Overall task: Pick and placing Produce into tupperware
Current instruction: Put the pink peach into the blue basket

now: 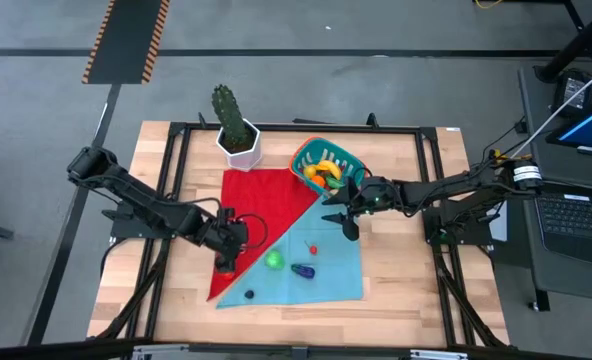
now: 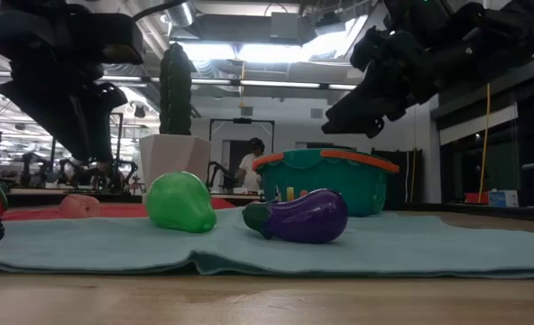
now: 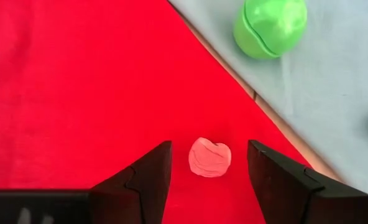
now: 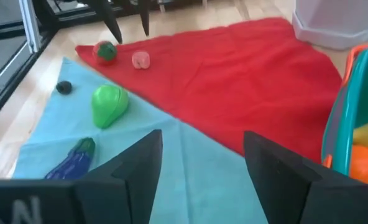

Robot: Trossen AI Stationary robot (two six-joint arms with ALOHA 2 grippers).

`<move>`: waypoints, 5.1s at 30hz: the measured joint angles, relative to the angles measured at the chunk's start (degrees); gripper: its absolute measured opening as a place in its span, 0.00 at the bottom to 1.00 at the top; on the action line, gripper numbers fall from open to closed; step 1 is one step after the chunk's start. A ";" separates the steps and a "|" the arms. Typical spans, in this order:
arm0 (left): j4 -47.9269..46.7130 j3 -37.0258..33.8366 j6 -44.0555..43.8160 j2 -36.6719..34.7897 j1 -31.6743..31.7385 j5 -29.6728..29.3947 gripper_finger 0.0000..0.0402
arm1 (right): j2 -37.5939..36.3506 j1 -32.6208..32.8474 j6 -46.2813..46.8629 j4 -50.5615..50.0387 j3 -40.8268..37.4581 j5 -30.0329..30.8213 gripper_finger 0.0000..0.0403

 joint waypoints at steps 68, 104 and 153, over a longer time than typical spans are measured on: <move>1.84 -0.02 3.04 8.46 3.88 9.94 0.21 | -0.22 0.00 -1.19 2.36 0.00 0.00 0.56; 2.22 -0.90 4.09 7.18 2.63 9.33 0.18 | -0.20 0.01 -1.32 2.34 -0.01 0.00 0.56; 3.20 -0.90 4.15 7.44 2.63 6.24 0.23 | -0.20 0.02 -1.30 1.99 -0.02 0.00 0.56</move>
